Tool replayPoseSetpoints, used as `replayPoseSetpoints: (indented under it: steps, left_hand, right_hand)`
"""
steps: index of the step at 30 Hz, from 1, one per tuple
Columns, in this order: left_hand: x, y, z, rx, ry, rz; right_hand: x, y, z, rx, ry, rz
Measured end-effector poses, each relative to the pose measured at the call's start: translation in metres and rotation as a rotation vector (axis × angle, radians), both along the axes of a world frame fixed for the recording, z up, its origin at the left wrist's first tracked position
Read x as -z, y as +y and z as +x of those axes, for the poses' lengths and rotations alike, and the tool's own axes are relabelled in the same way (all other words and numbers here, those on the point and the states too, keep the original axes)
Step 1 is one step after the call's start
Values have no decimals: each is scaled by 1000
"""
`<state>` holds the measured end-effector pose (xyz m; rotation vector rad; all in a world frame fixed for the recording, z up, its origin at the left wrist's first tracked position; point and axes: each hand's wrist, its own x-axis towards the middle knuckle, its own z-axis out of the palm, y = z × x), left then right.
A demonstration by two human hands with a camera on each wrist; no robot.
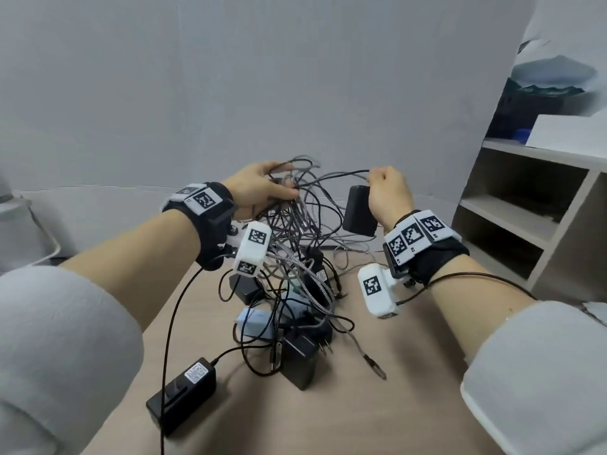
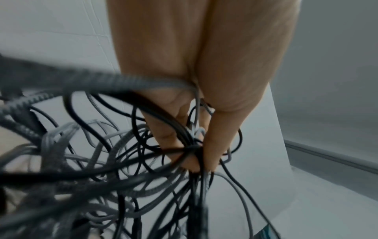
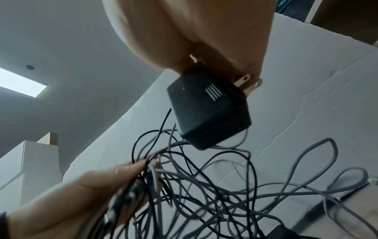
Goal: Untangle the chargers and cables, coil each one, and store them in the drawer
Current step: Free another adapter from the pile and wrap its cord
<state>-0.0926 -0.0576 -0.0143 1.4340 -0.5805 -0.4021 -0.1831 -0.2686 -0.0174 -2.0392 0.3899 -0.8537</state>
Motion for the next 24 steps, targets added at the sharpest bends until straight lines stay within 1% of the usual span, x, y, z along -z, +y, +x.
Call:
replayPoseSetpoints:
  steps: [2,4,6,7,8,10,11,13,14,16,18,20,22,24]
  left_hand:
    - [7,2,-5,106,-38,164]
    - [17,2,-10,203,-124,401]
    - [24,3,-14,216,-236,669]
    - [27,5,-17,194,-259,768]
    - [29,6,-18,171,-253,819]
    - [30,8,-20,111,-208,831]
    - [29,9,-22,65,-225,861]
    - [27,10,-20,-89,-375,966]
    - [25,10,-18,-169,-463,989]
    - [22,11,-12,-283,-540,925]
    - [16,11,-10,-364,-606,857]
    - [7,13,-12,-451,-715,862]
    - [-2,16,-17,-501,-783,907]
    - [-11,18,-23,-507,-769,1016]
  right_hand:
    - [-2,1,0,38,-64,65]
    - [-3,1,2,49,-123,130]
    - [-6,2,3,35,-180,214]
    - [-8,3,2,15,-204,260]
    - [-12,6,-1,-20,-231,306]
    - [-19,8,-7,-65,-272,317]
    - [-22,7,-9,-79,-276,302]
    - [-27,7,-12,-101,-279,310]
    - [-28,7,-13,-126,-288,339]
    - [-31,8,-14,-195,-349,429]
    - [-37,9,-17,-246,-408,496]
    - [-42,9,-20,-256,-434,515]
    - [-46,10,-24,-254,-444,530]
    - [-49,10,-26,-258,-458,554]
